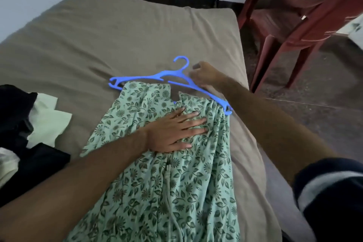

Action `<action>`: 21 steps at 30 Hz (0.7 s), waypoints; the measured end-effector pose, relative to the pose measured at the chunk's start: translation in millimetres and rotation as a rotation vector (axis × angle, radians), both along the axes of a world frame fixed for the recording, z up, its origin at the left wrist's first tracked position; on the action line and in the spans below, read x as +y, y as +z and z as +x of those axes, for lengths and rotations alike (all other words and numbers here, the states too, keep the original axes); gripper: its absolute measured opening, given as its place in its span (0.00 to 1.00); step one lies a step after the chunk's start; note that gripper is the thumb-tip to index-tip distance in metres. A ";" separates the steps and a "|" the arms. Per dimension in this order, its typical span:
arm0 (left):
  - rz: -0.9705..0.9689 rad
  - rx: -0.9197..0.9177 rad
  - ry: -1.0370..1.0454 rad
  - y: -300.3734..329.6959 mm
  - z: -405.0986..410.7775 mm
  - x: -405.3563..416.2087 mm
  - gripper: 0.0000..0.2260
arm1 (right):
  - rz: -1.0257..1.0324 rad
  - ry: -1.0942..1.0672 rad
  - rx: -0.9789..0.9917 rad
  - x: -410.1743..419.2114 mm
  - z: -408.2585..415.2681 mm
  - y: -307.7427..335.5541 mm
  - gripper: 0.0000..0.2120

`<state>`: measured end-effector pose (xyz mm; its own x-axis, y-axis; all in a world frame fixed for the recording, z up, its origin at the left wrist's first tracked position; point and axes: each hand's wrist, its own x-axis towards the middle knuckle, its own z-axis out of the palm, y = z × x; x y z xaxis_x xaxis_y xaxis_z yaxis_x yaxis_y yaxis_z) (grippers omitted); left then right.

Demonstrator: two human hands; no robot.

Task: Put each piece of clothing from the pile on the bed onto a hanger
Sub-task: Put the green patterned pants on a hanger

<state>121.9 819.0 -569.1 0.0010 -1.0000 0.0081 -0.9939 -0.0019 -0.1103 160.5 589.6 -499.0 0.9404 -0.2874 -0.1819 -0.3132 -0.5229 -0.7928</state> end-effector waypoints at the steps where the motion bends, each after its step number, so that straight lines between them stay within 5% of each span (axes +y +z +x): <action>1: -0.005 0.000 0.005 -3.3 -0.2 -0.2 0.28 | -0.130 0.013 0.056 -9.8 -13.3 -8.3 0.19; 3: -0.014 -0.023 0.012 -6.7 -2.4 1.5 0.28 | -0.281 0.081 0.108 -23.5 -39.7 -24.8 0.15; 6: -0.021 -0.040 0.013 -10.1 -7.1 0.8 0.28 | -0.182 0.086 0.021 -34.7 -57.7 -34.5 0.06; 17: -0.007 -0.058 0.002 -18.3 -3.3 -4.5 0.28 | 0.018 -0.046 -0.071 -49.5 -43.9 -25.9 0.08; 21: -0.101 -0.119 0.144 -0.2 -2.6 8.8 0.27 | 0.000 -0.038 -0.200 -50.3 -59.9 10.1 0.09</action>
<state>119.3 827.8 -569.3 0.1367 -0.9837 0.1168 -0.9626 -0.1597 -0.2186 100.6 539.3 -488.9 0.9462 -0.3235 0.0079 -0.1687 -0.5140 -0.8410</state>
